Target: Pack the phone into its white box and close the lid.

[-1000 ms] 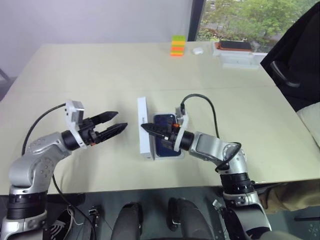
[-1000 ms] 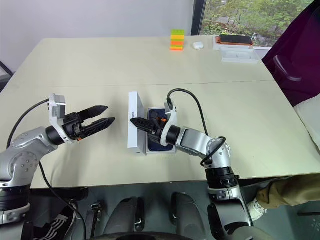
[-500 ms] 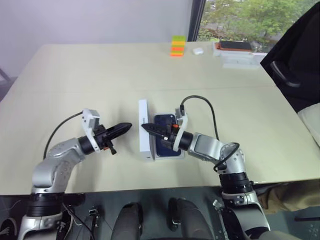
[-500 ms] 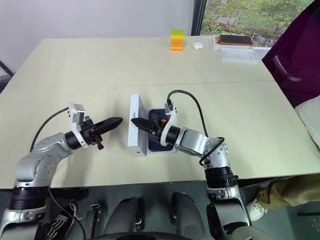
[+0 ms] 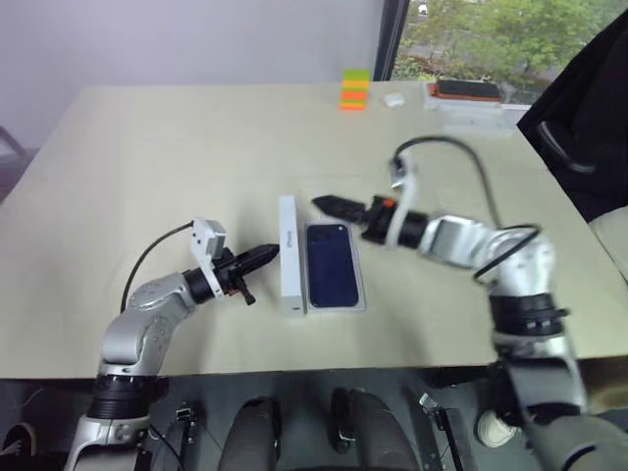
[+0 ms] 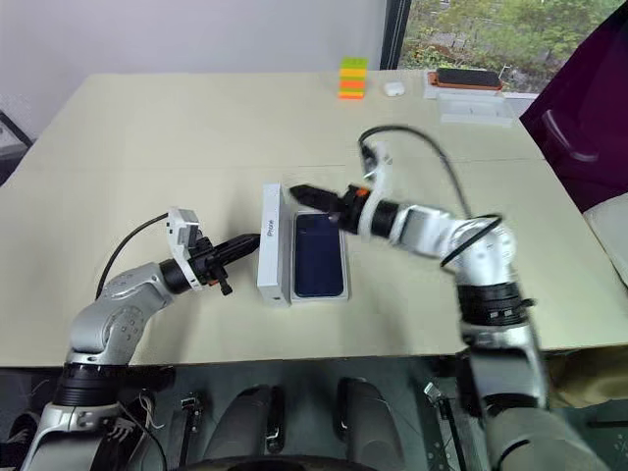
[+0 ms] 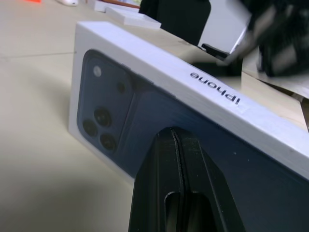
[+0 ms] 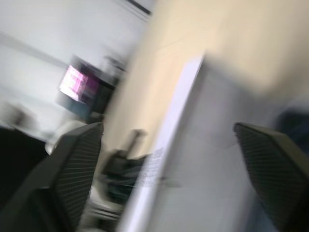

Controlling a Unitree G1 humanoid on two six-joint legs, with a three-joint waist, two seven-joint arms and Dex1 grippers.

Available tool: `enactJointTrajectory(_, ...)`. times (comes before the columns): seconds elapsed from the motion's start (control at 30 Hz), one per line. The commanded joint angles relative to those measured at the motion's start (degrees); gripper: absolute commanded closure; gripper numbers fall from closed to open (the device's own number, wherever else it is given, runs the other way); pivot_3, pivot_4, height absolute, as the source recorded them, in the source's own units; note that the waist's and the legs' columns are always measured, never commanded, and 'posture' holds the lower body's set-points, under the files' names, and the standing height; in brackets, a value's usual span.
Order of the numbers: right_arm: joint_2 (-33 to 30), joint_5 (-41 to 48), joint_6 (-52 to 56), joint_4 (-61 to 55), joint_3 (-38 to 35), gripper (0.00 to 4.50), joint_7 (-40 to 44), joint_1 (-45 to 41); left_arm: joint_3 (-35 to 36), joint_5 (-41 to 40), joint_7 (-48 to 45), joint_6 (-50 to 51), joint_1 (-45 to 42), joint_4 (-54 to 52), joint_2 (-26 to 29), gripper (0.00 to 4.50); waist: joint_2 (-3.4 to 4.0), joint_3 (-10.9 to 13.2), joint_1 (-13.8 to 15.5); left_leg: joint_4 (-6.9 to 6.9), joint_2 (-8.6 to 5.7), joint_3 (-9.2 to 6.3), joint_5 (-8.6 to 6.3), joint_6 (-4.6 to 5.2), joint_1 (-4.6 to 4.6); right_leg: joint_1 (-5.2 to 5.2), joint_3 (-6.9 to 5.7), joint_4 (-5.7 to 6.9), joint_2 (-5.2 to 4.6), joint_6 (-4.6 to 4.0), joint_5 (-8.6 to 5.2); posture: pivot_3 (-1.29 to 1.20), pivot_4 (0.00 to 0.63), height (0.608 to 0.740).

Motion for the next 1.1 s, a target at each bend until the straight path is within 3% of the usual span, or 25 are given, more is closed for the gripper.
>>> enactJointTrajectory(0.03, -4.0, -7.4, -1.7, 0.9, -1.1, 0.02, 8.5, -1.6, -2.6, 0.4, 0.5, -0.5, -0.5, -0.9, -2.3, 4.50, 0.01, 0.0, 0.3, 0.00, -0.03, 0.01, -0.01, 0.02, 0.00, 0.00, 0.01, -0.01, 0.00, 0.02, -0.01, 0.00, 0.150, 0.740)
enactJointTrajectory(0.17, -7.6, -16.4, -4.1, 0.0, 1.2, 0.02, 16.3, -0.6, -4.8, 1.6, 0.9, -1.6, -2.2, 1.2, -5.0, 4.50, 0.03, 0.0, 0.3, 0.00, -0.03, 0.13, -0.01, 0.03, 0.02, -0.05, 0.04, 0.06, 0.06, 0.00, 0.01, 0.00, 0.150, 0.740)
enactJointTrajectory(0.37, -16.6, -37.2, -17.2, -6.8, 12.9, 0.02, 33.2, 5.7, -6.1, 3.0, 2.2, -2.4, -4.6, 3.6, -8.2, 4.50, 0.04, 0.0, 0.7, 0.02, -0.01, 0.14, -0.01, 0.03, 0.03, -0.04, -0.01, 0.09, 0.13, 0.00, 0.01, 0.00, 0.150, 0.740)
enactJointTrajectory(0.5, -15.9, -40.4, -19.5, -6.6, 11.9, 0.02, 37.0, 6.8, -4.1, 2.8, 1.8, -1.9, -3.7, 1.9, -6.1, 4.50, 0.03, 0.0, 0.4, 0.03, -0.01, 0.14, -0.01, 0.02, 0.05, -0.07, 0.02, 0.09, 0.12, -0.02, 0.02, 0.00, 0.150, 0.740)
enactJointTrajectory(0.6, -14.3, -41.8, -20.0, -5.8, 10.7, 0.83, 37.8, 7.1, -0.7, 0.8, 2.2, 0.6, -2.8, -0.5, -2.9, 4.50, 0.04, 0.0, 0.3, 0.03, 0.03, 0.13, -0.01, 0.02, 0.05, -0.08, 0.02, 0.11, 0.18, -0.03, 0.03, 0.00, 0.150, 0.740)
enactJointTrajectory(0.8, -13.4, -45.9, -21.7, -6.1, 10.9, 3.79, 40.2, 7.8, 2.4, 0.2, 2.0, 4.2, -0.7, -2.1, 3.9, 4.50, 0.04, 0.0, 0.7, 0.03, 0.05, 0.11, 0.00, 0.01, 0.05, -0.11, -0.01, 0.13, 0.16, -0.05, 0.03, 0.00, 0.150, 0.740)
enactJointTrajectory(0.87, -12.9, -46.7, -21.7, -6.2, 10.8, 4.46, 40.8, 7.9, 2.0, 1.3, 2.2, 5.3, 0.2, -1.6, 5.8, 4.50, 0.04, 0.0, 0.8, 0.04, 0.03, 0.12, 0.00, 0.01, 0.05, -0.10, 0.02, 0.12, 0.11, -0.06, 0.03, 0.00, 0.150, 0.740)
enactJointTrajectory(1.0, -11.9, -50.6, -21.5, -6.0, 13.0, 4.46, 40.4, 8.6, -4.6, 7.9, 3.2, 3.9, -0.5, 1.6, 6.4, 4.50, 0.05, 0.0, 1.0, 0.05, -0.03, 0.15, 0.00, 0.00, 0.05, -0.07, 0.01, 0.11, 0.07, -0.06, 0.03, 0.00, 0.150, 0.740)
enactJointTrajectory(1.1, -11.3, -51.2, -20.0, -6.1, 12.6, 4.46, 40.7, 8.5, -6.0, 7.7, 3.8, 7.2, -2.3, 3.0, 4.9, 4.50, 0.04, 0.0, 1.0, 0.06, -0.04, 0.19, 0.00, 0.00, 0.04, -0.07, 0.03, 0.11, 0.04, -0.07, 0.04, 0.00, 0.150, 0.740)
